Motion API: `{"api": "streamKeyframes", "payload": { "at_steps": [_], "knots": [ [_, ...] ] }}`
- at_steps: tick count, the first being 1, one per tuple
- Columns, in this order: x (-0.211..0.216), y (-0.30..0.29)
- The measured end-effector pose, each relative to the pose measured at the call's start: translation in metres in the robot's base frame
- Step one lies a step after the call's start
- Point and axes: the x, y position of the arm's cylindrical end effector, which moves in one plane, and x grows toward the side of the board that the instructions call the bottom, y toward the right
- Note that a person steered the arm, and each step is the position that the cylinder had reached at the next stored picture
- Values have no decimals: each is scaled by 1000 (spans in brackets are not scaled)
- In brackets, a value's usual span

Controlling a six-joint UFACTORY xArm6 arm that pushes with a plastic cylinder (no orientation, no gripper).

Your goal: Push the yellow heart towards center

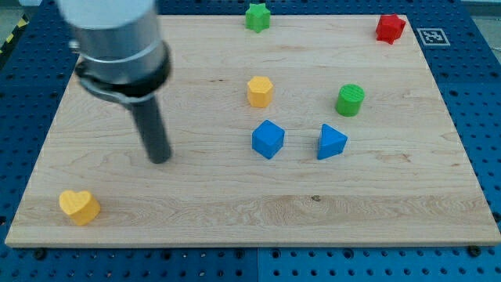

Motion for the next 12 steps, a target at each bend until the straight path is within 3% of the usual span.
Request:
{"api": "streamKeyframes", "payload": {
  "at_steps": [1, 2, 3, 4, 8, 12],
  "knots": [
    [2, -70],
    [34, -114],
    [94, -124],
    [110, -119],
    [85, -31],
    [54, -80]
  ]
}}
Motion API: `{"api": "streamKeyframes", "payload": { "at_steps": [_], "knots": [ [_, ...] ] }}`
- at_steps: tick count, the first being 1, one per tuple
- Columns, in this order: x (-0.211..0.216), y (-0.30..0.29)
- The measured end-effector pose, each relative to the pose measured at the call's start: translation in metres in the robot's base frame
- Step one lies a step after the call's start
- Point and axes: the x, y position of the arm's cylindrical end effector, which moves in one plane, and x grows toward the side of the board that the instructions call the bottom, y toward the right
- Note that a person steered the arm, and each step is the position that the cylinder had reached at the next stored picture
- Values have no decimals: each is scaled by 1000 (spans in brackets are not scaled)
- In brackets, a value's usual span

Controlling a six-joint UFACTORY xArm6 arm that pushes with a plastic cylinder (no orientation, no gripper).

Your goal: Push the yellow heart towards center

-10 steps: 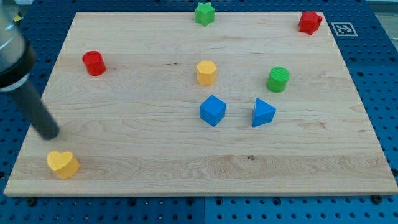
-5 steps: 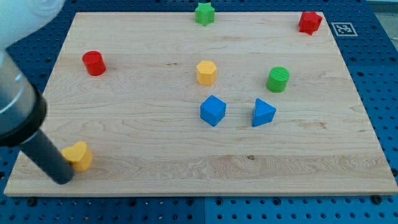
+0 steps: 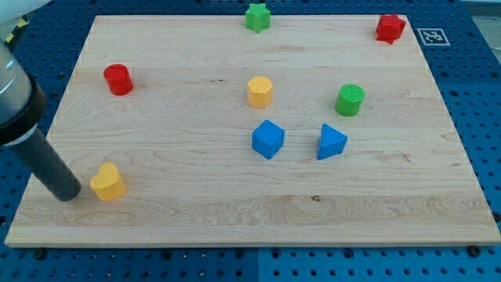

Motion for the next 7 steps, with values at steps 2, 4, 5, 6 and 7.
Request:
{"api": "streamKeyframes", "payload": {
  "at_steps": [2, 4, 5, 6, 7],
  "knots": [
    [0, 60],
    [1, 99],
    [2, 122],
    [4, 137],
    [12, 158]
  ]
}}
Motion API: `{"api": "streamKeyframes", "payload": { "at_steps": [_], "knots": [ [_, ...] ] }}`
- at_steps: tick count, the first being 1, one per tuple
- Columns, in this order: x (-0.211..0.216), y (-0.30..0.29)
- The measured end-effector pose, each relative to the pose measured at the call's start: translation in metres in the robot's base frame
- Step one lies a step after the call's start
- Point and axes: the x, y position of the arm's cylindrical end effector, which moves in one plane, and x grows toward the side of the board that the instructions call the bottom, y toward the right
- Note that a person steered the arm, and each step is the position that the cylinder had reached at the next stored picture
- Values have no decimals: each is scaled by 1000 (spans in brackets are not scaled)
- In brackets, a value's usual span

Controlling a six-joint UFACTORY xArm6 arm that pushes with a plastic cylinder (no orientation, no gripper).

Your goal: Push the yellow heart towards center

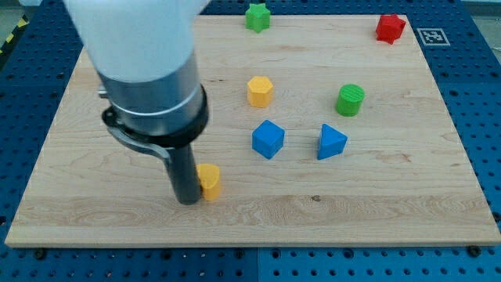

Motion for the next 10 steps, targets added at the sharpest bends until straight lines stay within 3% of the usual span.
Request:
{"api": "streamKeyframes", "payload": {
  "at_steps": [2, 3, 7, 10],
  "knots": [
    [0, 64],
    [0, 68],
    [-14, 42],
    [-73, 22]
  ]
}}
